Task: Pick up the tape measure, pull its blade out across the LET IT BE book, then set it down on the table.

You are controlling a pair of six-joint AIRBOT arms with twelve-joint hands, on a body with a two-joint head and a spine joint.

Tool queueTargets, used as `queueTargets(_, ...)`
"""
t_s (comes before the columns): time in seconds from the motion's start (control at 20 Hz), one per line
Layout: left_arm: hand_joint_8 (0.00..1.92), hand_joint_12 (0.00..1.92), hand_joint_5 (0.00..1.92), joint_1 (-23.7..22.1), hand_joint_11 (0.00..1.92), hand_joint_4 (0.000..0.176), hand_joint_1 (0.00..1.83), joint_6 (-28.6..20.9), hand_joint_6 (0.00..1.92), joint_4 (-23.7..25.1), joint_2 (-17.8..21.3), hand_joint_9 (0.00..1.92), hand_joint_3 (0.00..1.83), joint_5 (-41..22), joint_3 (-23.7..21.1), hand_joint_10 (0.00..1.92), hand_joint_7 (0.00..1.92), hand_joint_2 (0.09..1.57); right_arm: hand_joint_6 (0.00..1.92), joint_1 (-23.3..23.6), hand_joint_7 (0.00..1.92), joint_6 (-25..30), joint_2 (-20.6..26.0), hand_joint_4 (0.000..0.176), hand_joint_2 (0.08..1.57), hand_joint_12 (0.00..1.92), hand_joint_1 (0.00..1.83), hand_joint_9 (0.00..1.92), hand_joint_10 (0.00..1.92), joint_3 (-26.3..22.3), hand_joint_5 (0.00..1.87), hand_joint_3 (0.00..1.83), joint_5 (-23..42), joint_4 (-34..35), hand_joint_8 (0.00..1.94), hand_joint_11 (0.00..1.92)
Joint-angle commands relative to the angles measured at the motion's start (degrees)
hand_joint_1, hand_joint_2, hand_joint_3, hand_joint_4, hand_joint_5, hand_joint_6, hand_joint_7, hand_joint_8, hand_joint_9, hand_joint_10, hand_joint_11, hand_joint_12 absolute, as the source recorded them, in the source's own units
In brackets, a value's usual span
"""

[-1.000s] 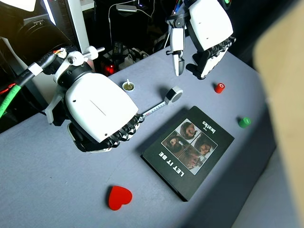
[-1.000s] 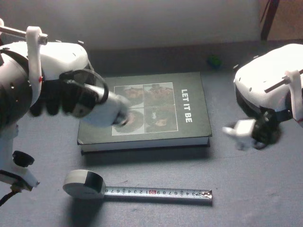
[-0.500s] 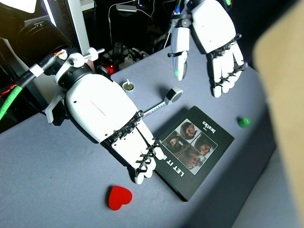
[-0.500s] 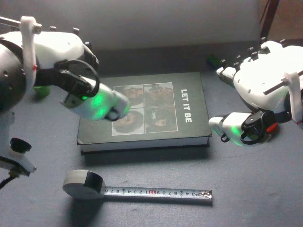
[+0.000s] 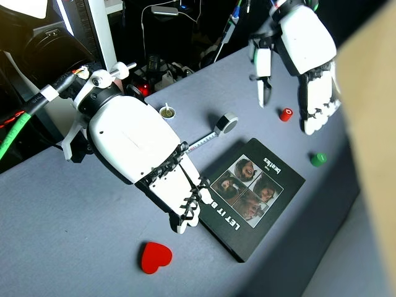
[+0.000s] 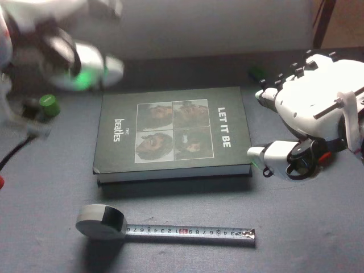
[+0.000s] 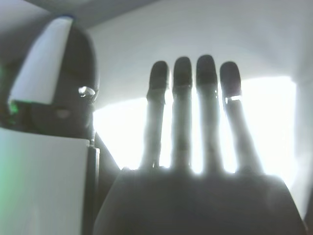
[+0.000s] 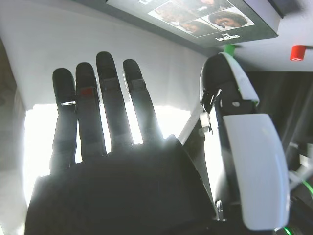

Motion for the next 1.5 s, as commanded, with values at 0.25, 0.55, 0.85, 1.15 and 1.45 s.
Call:
queueTargets(0.25, 0.01, 0.82, 0.55, 13.36, 0.22, 0.0, 0.99, -64.38, 0.0, 51.88, 3.3, 0.56, 0.0, 4.06, 2.27, 0.01, 0.61, 1.06, 0.01, -0.47, 0.39, 1.44, 0.51, 0.006, 1.2, 0.92, 0.17, 0.31, 0.01, -0.31, 0.27, 0.0, 0.1, -4.87, 0.0, 0.0)
queueTargets(0.55, 0.0, 0.81, 0.56, 32.32, 0.23, 0.0, 1.0, -102.67, 0.0, 78.82, 8.36, 0.56, 0.0, -4.66, 2.71, 0.0, 0.61, 1.06, 0.0, -0.7, 0.39, 1.03, 0.52, 0.006, 1.2, 0.98, 0.18, 0.33, 0.0, -0.31, 0.28, 0.0, -0.14, -4.88, 0.0, 0.0)
queueTargets(0.85, 0.0, 0.81, 0.58, 57.61, 0.25, 0.0, 1.0, -109.38, 0.01, 76.88, 2.39, 0.57, 0.0, -29.22, 7.52, 0.01, 0.61, 1.06, 0.0, -0.68, 0.38, 0.91, 0.49, 0.0, 1.2, 0.9, 0.19, 0.32, 0.0, -0.31, 0.27, 0.0, 0.05, -4.92, 0.0, 0.0)
queueTargets(1.15, 0.01, 0.8, 0.58, 61.99, 0.27, 0.0, 1.01, -111.01, 0.0, 79.25, -2.48, 0.58, 0.0, -31.68, 11.53, 0.01, 0.63, 1.07, 0.0, -0.7, 0.42, 0.91, 0.46, 0.0, 1.21, 0.98, 0.18, 0.35, 0.0, -0.31, 0.3, 0.0, 0.33, -4.92, 0.0, 0.0)
queueTargets(1.45, 0.0, 0.79, 0.66, 61.45, 0.28, 0.0, 1.01, -110.4, 0.01, 80.24, -6.57, 0.6, 0.0, -31.03, 15.41, 0.0, 0.66, 1.07, 0.01, -0.66, 0.42, 0.91, 0.45, 0.0, 1.21, 1.01, 0.2, 0.36, 0.01, -0.31, 0.31, 0.0, 0.49, -4.95, 0.0, 0.05)
